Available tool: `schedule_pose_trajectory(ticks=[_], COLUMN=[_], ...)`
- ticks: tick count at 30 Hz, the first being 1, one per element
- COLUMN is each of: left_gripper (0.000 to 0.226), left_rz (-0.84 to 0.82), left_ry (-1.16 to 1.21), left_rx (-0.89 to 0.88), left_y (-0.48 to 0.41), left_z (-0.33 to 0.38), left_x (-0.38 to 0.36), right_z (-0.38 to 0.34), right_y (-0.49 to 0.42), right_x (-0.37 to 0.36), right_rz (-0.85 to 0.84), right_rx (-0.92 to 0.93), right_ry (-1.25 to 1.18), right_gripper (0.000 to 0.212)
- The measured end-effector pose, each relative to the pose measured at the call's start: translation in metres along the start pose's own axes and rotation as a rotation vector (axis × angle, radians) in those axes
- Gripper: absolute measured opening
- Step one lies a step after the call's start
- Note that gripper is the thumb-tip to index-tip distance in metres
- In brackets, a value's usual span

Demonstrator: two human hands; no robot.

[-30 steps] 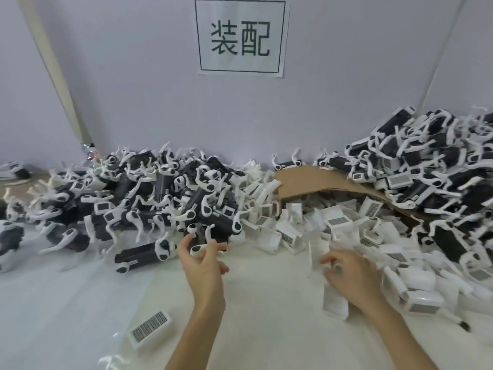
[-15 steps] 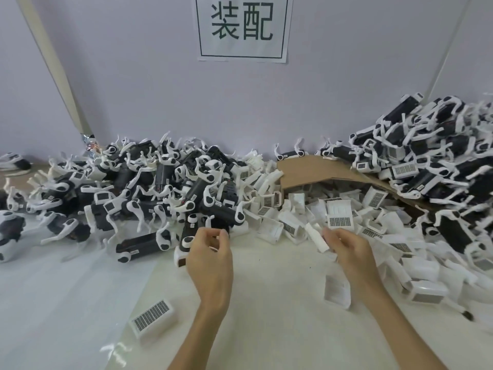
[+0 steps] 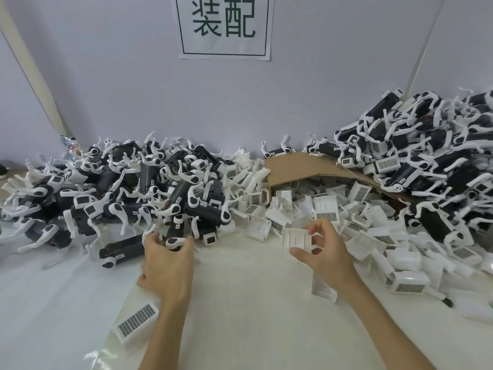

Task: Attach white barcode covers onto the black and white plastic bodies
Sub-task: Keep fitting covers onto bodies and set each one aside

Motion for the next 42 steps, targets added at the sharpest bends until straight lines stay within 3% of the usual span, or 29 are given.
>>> schedule_pose_trajectory(ticks=[5, 9, 12, 16, 19, 23, 26, 32, 35, 42], left_gripper=[0.044, 0.054, 0.060, 0.038, 0.021, 0.031, 0.021, 0.009, 0.021, 0.032], left_rz=[-0.114, -0.285, -0.437, -0.661, -0.648, -0.631, -0.610, -0.672, -0.754, -1.429], left_ry=[0.163, 0.562, 0.777, 1.070, 1.115, 1.131, 1.203, 1.061, 0.997, 1.331], left_rx=[0.035, 0.204, 0.343, 0.480, 0.510, 0.554, 0.579, 0.316, 0.193, 0.137], left_y=[-0.003, -0.012, -0.008, 0.001, 0.007, 0.008, 0.008, 0.007, 0.009, 0.049], left_z=[-0.006, -0.010, -0.009, -0.002, -0.003, -0.004, -0.003, 0.010, 0.018, 0.044], left_x=[0.002, -0.007, -0.013, -0.021, -0.027, -0.029, -0.030, -0.028, -0.024, -0.041], right_z=[0.001, -0.001, 0.000, 0.001, 0.000, 0.000, 0.003, -0.002, -0.002, -0.003], right_y=[-0.002, -0.002, -0.001, -0.001, -0.001, -0.002, -0.003, -0.002, -0.002, -0.001], right_x=[0.001, 0.002, -0.002, -0.003, -0.005, -0.006, -0.007, -0.007, -0.009, -0.012], right_rz=[0.007, 0.010, 0.019, 0.016, -0.005, -0.016, -0.019, -0.056, -0.078, -0.121], right_rx=[0.030, 0.034, -0.019, -0.041, -0.045, -0.045, -0.072, -0.023, -0.017, -0.040], right_ry=[-0.051, -0.099, -0.275, -0.350, -0.338, -0.337, -0.275, -0.187, -0.216, -0.279], right_gripper=[0.034, 0.012, 0.033, 0.026, 0.036, 0.033, 0.040, 0.034, 0.026, 0.050])
Point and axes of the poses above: each hand's wrist, its own y-axis away from the middle knuckle, its own x-axis out of the back of the hand, z = x × y, the point moved 5 cm from there along -y, towards the middle knuckle, and after that the axes turned 10 degrees about -z, right-handed, at the moved point
